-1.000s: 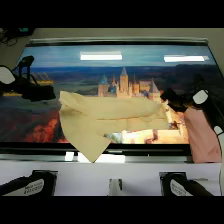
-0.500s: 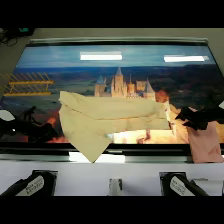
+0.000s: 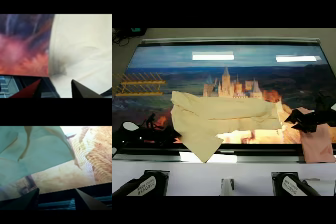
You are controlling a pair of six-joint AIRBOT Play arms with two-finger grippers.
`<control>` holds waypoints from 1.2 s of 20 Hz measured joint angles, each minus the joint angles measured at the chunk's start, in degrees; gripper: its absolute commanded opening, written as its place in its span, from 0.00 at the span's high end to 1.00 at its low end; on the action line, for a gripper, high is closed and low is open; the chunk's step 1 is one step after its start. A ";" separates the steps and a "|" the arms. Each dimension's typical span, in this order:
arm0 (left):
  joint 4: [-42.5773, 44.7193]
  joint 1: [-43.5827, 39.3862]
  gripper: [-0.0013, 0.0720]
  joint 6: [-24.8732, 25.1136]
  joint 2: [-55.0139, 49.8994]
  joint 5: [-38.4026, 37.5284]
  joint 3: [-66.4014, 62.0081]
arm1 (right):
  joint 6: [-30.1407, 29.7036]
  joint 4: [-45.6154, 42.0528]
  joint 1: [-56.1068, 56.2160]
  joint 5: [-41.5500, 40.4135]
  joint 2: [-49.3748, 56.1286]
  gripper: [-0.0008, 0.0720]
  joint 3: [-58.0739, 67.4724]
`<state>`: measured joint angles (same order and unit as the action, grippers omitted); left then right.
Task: Fold the shirts.
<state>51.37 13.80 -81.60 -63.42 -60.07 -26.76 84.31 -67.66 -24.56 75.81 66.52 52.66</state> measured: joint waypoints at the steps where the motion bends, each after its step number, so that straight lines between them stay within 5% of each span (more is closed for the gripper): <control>1: -0.42 -0.72 0.38 -0.02 -0.37 0.90 0.09 | -0.52 0.15 0.00 0.33 0.00 0.38 -0.02; 3: -0.81 -2.16 0.82 -0.07 -1.01 4.17 0.37 | -1.25 0.09 -0.02 1.01 0.00 0.31 -0.11; 4: -0.35 -2.60 0.94 -0.09 -1.25 5.81 0.48 | -1.53 0.00 -0.02 1.31 0.00 0.31 -0.13; 24: 0.46 -3.80 0.94 -0.11 0.70 6.56 0.57 | -2.97 2.82 -0.04 -9.88 13.70 0.44 -2.29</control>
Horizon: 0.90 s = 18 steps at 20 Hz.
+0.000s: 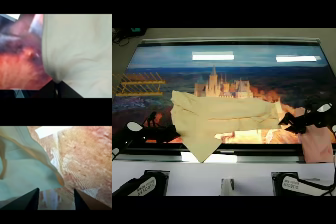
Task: Fold the shirts.
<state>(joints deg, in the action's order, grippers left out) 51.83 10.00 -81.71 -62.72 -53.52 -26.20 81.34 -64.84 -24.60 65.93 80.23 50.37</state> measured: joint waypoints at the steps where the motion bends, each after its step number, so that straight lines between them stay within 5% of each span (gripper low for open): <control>1: -0.24 0.00 0.94 0.02 0.02 -0.20 0.00 | -0.26 0.83 0.00 -0.48 0.70 0.44 0.00; 2: -0.31 0.00 0.94 0.04 0.07 -0.46 0.00 | -0.46 1.64 0.13 -0.52 1.33 0.47 0.02; 5: -0.55 0.00 0.94 0.04 0.07 -1.44 0.00 | -0.90 3.02 1.66 -2.12 2.93 0.92 0.02; 6: -0.66 0.00 0.94 0.04 0.09 -2.08 0.00 | -0.81 2.99 2.27 -3.34 3.26 0.96 0.00; 13: -0.85 0.02 0.94 0.72 3.80 -5.25 -6.54 | -2.29 2.86 4.74 -6.80 -2.16 0.96 3.37; 18: -1.29 1.25 0.94 1.64 10.21 -5.60 -37.20 | -5.07 3.39 5.01 -8.11 -17.81 0.96 20.52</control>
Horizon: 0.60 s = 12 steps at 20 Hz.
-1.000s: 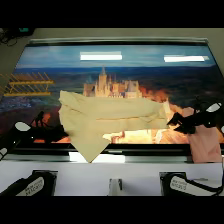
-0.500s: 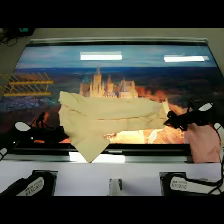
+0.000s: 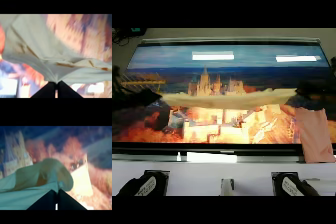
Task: Fold the shirts.
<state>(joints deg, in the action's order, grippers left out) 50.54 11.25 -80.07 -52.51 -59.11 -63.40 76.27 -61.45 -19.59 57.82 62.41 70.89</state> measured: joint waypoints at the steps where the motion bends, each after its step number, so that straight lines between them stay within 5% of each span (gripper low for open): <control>1: -0.74 0.17 0.94 -0.52 0.92 0.17 -9.64 | -0.31 -0.04 0.00 -0.98 -3.30 0.96 4.57; 6: 3.65 0.57 0.94 -1.62 3.63 4.13 -53.77 | -0.02 -1.03 -0.02 -7.30 -19.30 0.96 22.53; 12: 9.05 0.61 0.94 -7.89 7.89 1.53 -63.25 | 4.68 -3.19 0.00 -8.72 -28.41 0.96 27.21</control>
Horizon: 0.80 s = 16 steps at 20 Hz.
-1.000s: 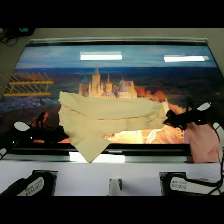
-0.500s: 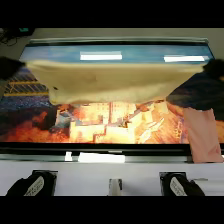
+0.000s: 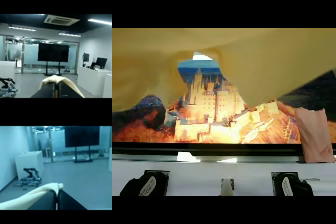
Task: Fold the shirts.
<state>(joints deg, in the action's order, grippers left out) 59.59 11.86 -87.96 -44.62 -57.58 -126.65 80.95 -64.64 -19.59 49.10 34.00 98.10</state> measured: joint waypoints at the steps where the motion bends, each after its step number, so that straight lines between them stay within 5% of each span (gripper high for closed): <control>1: -0.07 -0.02 0.94 -0.42 0.35 -0.66 0.13 | 0.46 -0.26 0.00 0.20 -0.44 0.96 0.22; 9: 1.81 -0.07 0.94 -2.45 -0.55 -12.55 3.98 | 1.64 -4.79 0.02 11.28 0.92 0.96 0.81; 13: 2.27 -0.09 0.94 -0.72 -2.80 -20.20 22.51 | 1.07 -9.99 0.04 28.26 11.63 0.96 -1.57; 16: 1.84 -0.13 0.94 3.13 -5.51 -17.46 40.33 | 1.29 -11.61 0.28 34.07 21.40 0.96 -7.45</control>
<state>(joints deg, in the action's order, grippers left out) 61.43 11.73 -84.84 -50.13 -75.05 -86.32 82.24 -76.25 -19.31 83.18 55.40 90.65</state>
